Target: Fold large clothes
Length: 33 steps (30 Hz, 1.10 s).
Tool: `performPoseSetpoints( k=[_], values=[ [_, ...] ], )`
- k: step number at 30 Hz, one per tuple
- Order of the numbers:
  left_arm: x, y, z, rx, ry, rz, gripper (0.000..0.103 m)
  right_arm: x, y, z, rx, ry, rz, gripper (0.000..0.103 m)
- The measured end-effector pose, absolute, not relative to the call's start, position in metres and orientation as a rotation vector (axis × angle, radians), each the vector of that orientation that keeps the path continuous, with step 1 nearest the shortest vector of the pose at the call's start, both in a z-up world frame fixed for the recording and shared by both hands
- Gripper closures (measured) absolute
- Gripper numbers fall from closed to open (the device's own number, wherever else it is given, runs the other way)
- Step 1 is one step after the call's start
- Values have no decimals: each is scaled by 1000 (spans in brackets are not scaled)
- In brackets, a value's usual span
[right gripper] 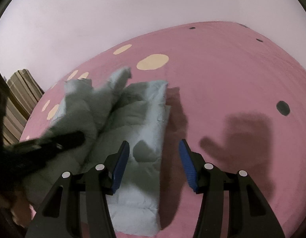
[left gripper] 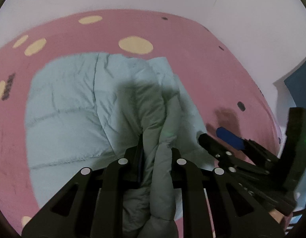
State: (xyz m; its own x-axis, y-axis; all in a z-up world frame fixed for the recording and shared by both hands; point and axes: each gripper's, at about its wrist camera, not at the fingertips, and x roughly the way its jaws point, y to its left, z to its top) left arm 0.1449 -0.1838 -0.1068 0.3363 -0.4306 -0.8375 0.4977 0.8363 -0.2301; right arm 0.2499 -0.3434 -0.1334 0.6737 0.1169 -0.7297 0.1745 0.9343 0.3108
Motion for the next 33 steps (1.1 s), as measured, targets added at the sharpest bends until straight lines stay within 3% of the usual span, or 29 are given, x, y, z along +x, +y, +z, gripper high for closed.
performPoseSetpoints(
  k=[4,7,9,12,15,18,23,32,33],
  values=[
    [142,-191,-118,56,1067,-621,87,248,-346,-136,390,835,-41,51],
    [138,-190,-110,31,1055,-651,78,251,-347,-134,415,834,-34,51],
    [131,-182,-98,18,1028,-681,64,252,-347,-131,428,829,-31,51],
    [118,-169,-79,-11,976,-716,52,257,-348,-126,448,821,-17,51],
    [107,-155,-63,-42,935,-737,49,261,-344,-119,453,811,1,50],
    [102,-134,-55,-40,878,-700,46,263,-337,-111,463,800,20,39],
    [112,-80,-58,-29,819,-552,43,274,-322,-107,490,810,64,33],
    [129,-11,-98,-110,887,-414,43,302,-292,-128,527,960,139,32],
    [130,-9,-101,-120,893,-418,43,303,-288,-130,517,968,145,37]
  ],
)
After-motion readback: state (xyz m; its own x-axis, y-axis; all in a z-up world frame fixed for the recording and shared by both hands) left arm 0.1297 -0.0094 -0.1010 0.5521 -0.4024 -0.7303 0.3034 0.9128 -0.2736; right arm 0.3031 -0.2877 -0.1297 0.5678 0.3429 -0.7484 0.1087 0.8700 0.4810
